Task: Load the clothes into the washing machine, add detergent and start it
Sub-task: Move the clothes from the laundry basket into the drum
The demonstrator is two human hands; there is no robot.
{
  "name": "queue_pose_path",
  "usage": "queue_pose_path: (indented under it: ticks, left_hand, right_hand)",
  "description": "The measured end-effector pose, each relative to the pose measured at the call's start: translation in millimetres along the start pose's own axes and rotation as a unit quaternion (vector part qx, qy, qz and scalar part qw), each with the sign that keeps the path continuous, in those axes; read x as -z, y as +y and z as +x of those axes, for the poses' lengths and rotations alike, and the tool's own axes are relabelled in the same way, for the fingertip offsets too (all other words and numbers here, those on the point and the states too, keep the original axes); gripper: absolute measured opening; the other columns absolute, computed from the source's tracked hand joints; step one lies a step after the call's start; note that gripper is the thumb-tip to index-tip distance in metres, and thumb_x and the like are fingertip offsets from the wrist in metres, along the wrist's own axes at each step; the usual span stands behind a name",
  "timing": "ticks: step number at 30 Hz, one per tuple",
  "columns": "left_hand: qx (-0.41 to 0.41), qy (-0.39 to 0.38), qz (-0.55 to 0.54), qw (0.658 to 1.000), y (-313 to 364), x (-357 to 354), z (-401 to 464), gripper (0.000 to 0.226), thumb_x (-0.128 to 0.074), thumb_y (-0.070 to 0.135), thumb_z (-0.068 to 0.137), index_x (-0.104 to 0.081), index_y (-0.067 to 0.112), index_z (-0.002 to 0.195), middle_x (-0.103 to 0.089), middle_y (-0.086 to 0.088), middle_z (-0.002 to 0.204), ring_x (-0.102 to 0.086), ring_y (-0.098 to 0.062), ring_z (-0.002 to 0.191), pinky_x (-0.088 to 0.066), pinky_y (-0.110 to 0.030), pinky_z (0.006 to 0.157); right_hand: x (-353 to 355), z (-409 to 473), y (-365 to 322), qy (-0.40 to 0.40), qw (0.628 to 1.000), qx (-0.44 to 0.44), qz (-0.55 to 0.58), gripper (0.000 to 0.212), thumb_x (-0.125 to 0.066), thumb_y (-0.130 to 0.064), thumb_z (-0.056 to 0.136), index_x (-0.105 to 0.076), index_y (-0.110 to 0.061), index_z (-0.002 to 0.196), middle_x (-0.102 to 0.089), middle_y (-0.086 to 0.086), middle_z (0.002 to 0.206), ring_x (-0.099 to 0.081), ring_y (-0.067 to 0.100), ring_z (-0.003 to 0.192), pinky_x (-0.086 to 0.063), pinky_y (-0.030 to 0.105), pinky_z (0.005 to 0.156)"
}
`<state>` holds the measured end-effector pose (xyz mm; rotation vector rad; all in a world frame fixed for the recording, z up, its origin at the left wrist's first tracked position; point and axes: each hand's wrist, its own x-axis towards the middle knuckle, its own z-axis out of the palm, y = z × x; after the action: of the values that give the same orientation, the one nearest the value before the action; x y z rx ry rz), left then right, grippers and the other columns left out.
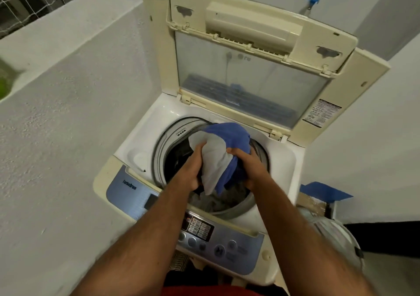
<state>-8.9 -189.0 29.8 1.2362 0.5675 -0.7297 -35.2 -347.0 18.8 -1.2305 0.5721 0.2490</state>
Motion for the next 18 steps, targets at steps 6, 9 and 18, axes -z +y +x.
queue_pose_path:
  ticks: [6, 9, 18]
  left_hand:
    - [0.045, 0.035, 0.057, 0.997, -3.5, 26.9, 18.3, 0.05, -0.051, 0.049, 0.094, -0.052, 0.015, 0.129, -0.062, -0.007, 0.113, -0.06, -0.025, 0.099, -0.052, -0.043, 0.081]
    - [0.019, 0.07, 0.079, 0.994, 7.1, 40.5, 29.6, 0.055, -0.049, 0.051, 0.094, -0.044, 0.021, 0.14, -0.051, -0.008, 0.136, -0.051, -0.025, 0.119, -0.046, -0.045, 0.095]
    - [-0.052, 0.125, 0.099, 0.986, 41.1, 82.8, 47.4, 0.056, -0.05, 0.052, 0.094, -0.042, 0.021, 0.14, -0.051, 0.0, 0.135, -0.05, -0.019, 0.121, -0.043, -0.038, 0.1]
  right_hand:
    - [24.4, 31.1, 21.9, 0.072, 0.995, -0.015, -0.072, 0.102, -0.093, -0.035, 0.05, -0.047, -0.019, 0.14, -0.064, 0.007, 0.129, -0.065, 0.029, 0.112, -0.056, 0.049, 0.093]
    - [24.9, 46.3, 25.8, 0.092, 0.985, -0.02, -0.147, 0.098, -0.092, -0.026, 0.058, -0.043, -0.016, 0.142, -0.059, 0.008, 0.134, -0.06, 0.03, 0.117, -0.052, 0.052, 0.098]
    - [-12.3, 77.5, 73.8, 0.081, 0.929, -0.081, -0.351, 0.109, -0.09, -0.031, 0.061, -0.03, -0.008, 0.149, -0.043, 0.018, 0.148, -0.044, 0.04, 0.134, -0.043, 0.05, 0.106]
